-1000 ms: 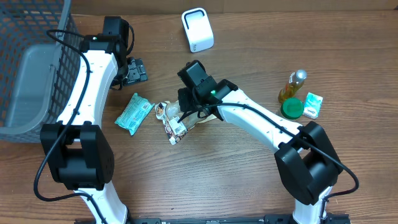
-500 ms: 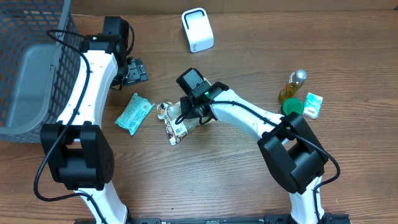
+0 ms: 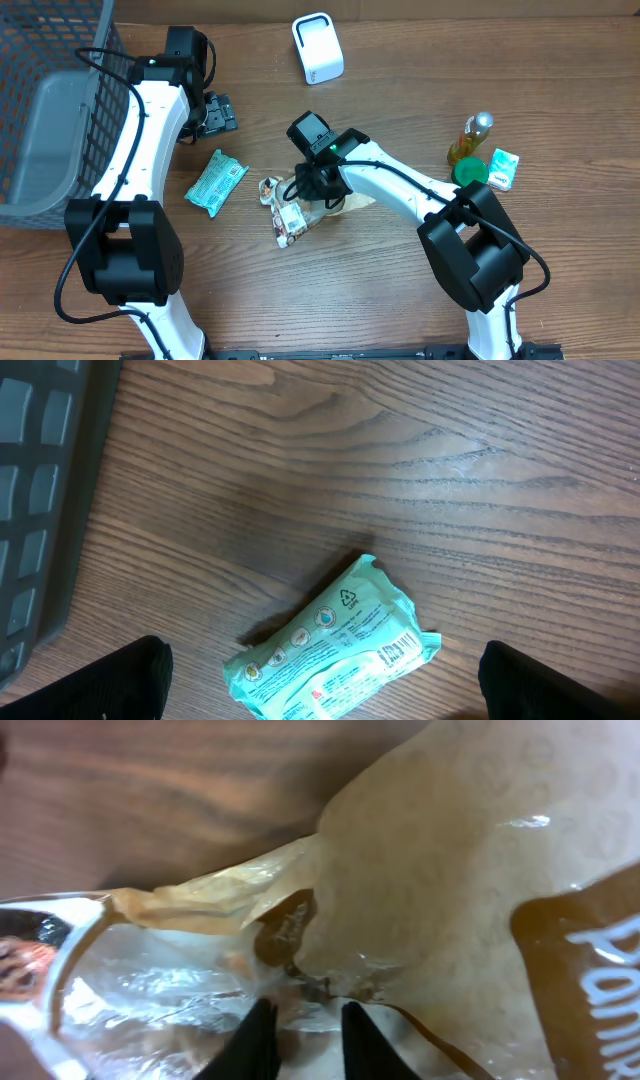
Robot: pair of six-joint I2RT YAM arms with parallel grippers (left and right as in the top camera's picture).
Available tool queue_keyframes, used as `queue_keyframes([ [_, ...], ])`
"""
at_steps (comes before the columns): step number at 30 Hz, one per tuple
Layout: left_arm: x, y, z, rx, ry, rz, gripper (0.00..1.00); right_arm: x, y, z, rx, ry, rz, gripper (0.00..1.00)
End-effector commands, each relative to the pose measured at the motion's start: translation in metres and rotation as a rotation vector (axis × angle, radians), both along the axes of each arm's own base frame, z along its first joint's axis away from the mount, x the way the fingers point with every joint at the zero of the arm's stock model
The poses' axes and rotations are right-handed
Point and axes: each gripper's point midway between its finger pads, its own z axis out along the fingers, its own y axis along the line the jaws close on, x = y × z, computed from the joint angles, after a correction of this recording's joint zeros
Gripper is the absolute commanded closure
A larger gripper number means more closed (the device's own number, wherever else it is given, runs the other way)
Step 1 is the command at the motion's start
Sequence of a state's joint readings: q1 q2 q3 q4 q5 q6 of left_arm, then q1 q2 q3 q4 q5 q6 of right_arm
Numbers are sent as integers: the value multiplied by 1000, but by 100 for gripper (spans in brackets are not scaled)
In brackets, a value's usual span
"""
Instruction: Scan the item barcode
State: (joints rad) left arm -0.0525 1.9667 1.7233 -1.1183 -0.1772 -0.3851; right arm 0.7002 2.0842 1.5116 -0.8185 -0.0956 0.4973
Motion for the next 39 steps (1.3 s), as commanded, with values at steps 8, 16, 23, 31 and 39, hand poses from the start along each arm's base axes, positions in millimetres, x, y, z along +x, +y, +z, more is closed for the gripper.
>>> queue_keyframes([
  [8, 5, 1, 3, 16, -10, -14, 0, -3, 13, 52, 31, 44, 55, 73],
  [16, 5, 1, 3, 16, -10, -14, 0, -29, -11, 47, -73, 150, 50, 73],
  [23, 5, 1, 3, 16, -10, -14, 0, -53, -17, 47, -121, 229, 59, 74],
  [31, 5, 1, 3, 16, -10, -14, 0, -88, 8, 45, -129, 253, 132, 78],
  [39, 5, 1, 3, 16, -10, -14, 0, -103, 4, 31, -164, 280, 151, 79],
])
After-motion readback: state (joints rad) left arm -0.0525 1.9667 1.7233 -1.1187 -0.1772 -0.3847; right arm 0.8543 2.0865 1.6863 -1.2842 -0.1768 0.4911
